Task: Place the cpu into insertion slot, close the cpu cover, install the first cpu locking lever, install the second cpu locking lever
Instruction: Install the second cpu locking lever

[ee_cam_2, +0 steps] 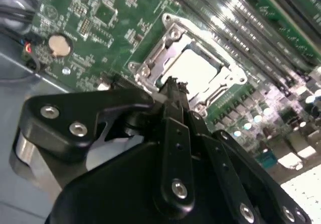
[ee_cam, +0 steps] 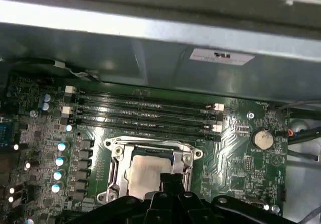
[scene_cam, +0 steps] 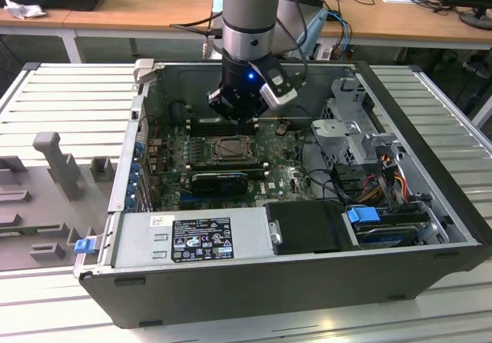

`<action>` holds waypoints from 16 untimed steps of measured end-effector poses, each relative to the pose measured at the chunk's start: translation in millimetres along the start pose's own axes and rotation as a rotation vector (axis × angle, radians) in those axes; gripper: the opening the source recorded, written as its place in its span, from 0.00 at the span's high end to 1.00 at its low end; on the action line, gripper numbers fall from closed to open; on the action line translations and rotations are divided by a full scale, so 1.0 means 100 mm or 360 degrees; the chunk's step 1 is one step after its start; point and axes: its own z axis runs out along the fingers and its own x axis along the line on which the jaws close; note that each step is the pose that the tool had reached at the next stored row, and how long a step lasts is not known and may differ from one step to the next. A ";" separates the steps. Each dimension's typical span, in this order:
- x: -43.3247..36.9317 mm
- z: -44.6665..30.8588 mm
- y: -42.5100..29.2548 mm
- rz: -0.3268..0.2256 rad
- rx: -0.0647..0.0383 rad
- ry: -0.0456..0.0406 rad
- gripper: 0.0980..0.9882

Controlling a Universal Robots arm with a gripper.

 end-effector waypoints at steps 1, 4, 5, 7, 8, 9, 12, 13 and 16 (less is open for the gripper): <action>0.011 -0.005 -0.071 0.0000 0.0000 0.0000 0.99; 0.036 -0.015 -0.217 0.0000 0.0000 0.0000 0.99; 0.045 -0.019 -0.284 0.0000 0.0000 0.0000 0.99; 0.059 -0.019 -0.420 0.0000 -0.0002 0.0003 0.99; 0.063 -0.017 -0.450 0.0001 -0.0010 0.0007 0.99; 0.065 -0.017 -0.471 0.0001 -0.0022 0.0009 0.99; 0.088 -0.012 -0.514 0.0002 -0.0050 0.0010 0.99; 0.109 -0.012 -0.515 0.0002 -0.0061 0.0009 0.99; 0.217 -0.013 -0.517 0.0002 -0.0111 0.0003 0.99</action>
